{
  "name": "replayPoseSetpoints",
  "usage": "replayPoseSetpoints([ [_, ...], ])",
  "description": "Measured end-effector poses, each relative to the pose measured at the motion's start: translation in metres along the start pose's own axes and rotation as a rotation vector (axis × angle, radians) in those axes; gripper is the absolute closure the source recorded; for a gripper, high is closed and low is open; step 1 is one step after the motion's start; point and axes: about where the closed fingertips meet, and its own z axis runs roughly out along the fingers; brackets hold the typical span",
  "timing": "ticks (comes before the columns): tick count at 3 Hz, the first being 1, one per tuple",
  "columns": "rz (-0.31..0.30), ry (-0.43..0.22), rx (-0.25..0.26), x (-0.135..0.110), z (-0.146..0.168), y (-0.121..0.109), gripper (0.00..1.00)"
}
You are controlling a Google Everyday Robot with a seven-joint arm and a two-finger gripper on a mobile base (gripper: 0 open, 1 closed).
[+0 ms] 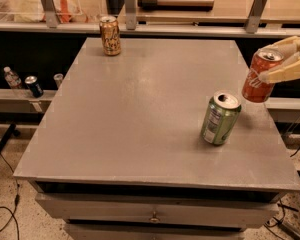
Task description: Move coke can near green can
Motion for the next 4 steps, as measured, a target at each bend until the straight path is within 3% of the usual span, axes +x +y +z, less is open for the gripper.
replayPoseSetpoints([
  [2,-0.045,-0.063,-0.076,-0.005,0.015,0.002,1.0],
  [4,-0.074,-0.052,-0.092,0.0,0.023,0.0,1.0],
])
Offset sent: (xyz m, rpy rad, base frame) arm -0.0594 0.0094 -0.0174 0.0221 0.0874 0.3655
